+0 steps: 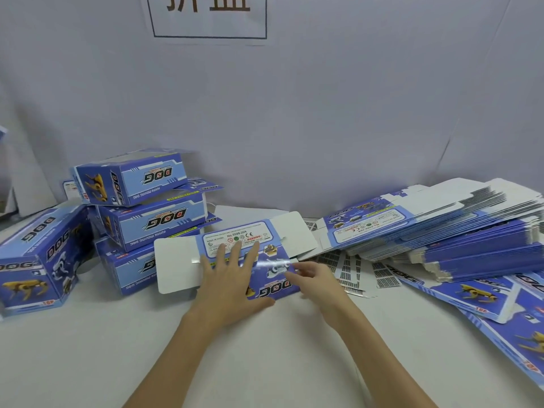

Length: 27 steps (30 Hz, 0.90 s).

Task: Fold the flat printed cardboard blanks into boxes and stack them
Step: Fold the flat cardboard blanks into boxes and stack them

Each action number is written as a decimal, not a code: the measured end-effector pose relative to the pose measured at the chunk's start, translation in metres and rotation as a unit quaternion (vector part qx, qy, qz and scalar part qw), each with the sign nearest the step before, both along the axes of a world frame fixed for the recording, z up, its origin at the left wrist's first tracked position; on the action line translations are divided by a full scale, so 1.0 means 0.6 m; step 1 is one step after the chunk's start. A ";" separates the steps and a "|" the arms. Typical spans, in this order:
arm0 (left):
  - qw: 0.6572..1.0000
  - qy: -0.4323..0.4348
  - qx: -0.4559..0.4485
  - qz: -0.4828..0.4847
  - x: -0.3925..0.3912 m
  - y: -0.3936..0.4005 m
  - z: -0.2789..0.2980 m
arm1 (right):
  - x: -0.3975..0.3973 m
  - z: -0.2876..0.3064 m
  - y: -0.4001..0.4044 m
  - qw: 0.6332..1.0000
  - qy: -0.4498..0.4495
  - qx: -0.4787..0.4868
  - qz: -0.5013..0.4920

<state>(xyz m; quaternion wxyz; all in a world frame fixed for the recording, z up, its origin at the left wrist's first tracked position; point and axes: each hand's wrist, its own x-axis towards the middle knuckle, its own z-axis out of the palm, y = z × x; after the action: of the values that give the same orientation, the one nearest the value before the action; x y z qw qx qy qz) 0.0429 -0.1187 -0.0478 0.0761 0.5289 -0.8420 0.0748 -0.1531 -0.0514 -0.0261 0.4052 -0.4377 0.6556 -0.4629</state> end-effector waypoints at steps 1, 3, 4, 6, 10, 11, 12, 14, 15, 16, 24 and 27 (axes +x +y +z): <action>1.000 0.003 -0.007 0.002 0.000 0.002 0.004 | 0.004 0.000 0.000 1.000 -0.014 -0.002 -0.006; 1.000 0.004 -0.022 0.012 0.000 0.007 0.015 | 0.013 0.001 0.003 1.000 -0.016 -0.013 -0.022; 0.999 -0.001 -0.033 0.017 0.001 0.011 0.023 | 0.018 0.003 0.004 0.999 -0.014 -0.024 -0.032; 0.997 0.007 -0.077 0.020 0.003 0.020 0.044 | 0.024 0.007 0.009 0.997 -0.013 -0.053 -0.057; 0.967 0.128 -0.218 -0.021 0.018 0.032 0.082 | 0.031 0.014 0.029 0.990 0.078 -0.099 -0.057; 0.960 0.139 -0.240 -0.024 0.021 0.032 0.089 | 0.032 0.018 0.034 0.985 0.110 -0.120 -0.063; 0.957 0.142 -0.252 -0.025 0.023 0.033 0.096 | 0.033 0.021 0.039 0.976 0.144 -0.146 -0.073; 0.952 0.148 -0.265 -0.030 0.028 0.036 0.109 | 0.035 0.026 0.044 0.954 0.213 -0.195 -0.083; 0.951 0.155 -0.265 -0.032 0.029 0.037 0.113 | 0.037 0.028 0.047 0.943 0.246 -0.211 -0.079; 0.951 0.163 -0.262 -0.035 0.031 0.038 0.116 | 0.039 0.029 0.049 0.932 0.277 -0.222 -0.072; 0.921 0.221 -0.314 -0.063 0.020 0.047 0.117 | 0.039 0.050 0.058 0.965 -0.038 -0.254 0.046; 0.924 0.241 -0.280 -0.102 0.017 0.050 0.121 | 0.041 0.054 0.059 0.955 -0.149 -0.254 0.039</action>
<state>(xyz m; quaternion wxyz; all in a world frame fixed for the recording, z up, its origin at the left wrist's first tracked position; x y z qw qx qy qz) 0.0531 -0.0888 0.0246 0.4290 0.3991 -0.7925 0.1690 -0.1285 -0.0161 0.0062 0.3917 -0.4777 0.4309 -0.6579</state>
